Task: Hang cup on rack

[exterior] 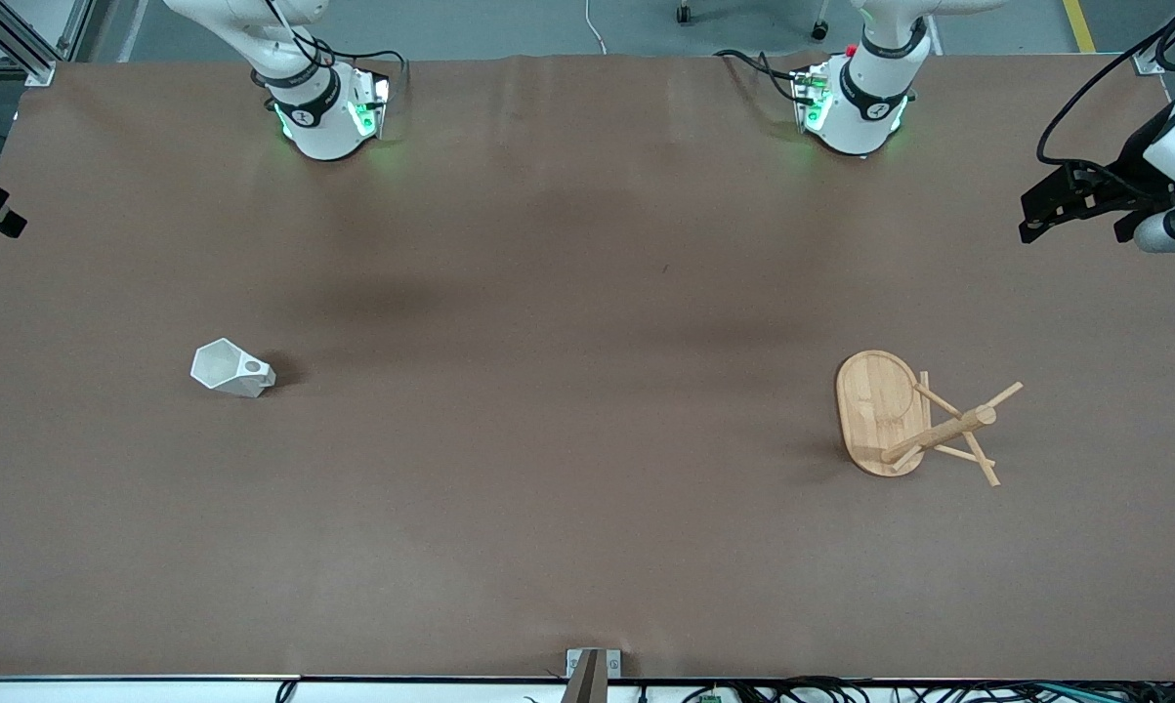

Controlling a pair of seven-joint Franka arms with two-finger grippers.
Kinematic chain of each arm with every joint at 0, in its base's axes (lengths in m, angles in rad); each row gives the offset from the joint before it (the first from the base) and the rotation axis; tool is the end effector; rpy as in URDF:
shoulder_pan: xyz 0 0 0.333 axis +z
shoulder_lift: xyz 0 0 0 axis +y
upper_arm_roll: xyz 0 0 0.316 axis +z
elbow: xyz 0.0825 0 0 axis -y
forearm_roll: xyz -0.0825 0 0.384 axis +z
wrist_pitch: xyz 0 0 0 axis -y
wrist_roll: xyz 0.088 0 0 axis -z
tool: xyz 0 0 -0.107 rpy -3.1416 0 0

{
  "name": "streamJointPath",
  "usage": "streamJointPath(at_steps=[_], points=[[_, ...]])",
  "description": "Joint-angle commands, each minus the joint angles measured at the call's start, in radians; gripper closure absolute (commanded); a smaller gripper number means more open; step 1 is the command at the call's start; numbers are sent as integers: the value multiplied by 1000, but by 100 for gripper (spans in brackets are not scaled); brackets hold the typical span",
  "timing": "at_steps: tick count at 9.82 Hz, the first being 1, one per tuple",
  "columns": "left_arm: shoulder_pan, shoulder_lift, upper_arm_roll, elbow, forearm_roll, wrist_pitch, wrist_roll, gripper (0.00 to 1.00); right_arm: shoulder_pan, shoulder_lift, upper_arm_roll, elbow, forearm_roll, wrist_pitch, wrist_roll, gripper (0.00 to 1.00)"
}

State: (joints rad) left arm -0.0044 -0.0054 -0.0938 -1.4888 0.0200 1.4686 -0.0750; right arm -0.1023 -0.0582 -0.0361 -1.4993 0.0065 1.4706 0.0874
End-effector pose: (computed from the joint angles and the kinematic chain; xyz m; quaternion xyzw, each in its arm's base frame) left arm 0.5401 -0.0511 0.6569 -0.9999 0.0106 0.0065 0.0108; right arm 0.5202 -0.0724 0.6804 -0.9936 0.1123 -0.0148 0.0039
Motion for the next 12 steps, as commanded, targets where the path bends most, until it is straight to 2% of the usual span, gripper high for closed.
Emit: streamJointPath(at_steps=[1, 3, 12], points=[[-2, 10, -16, -8, 3, -14, 11, 0, -5, -5, -2, -34, 1, -19, 6, 0], [0, 11, -17, -8, 4, -13, 14, 0, -2, -23, 2, -64, 1, -10, 17, 0], [15, 15, -9, -8, 3, -13, 21, 0, -5, -14, 1, -48, -2, -18, 3, 0]])
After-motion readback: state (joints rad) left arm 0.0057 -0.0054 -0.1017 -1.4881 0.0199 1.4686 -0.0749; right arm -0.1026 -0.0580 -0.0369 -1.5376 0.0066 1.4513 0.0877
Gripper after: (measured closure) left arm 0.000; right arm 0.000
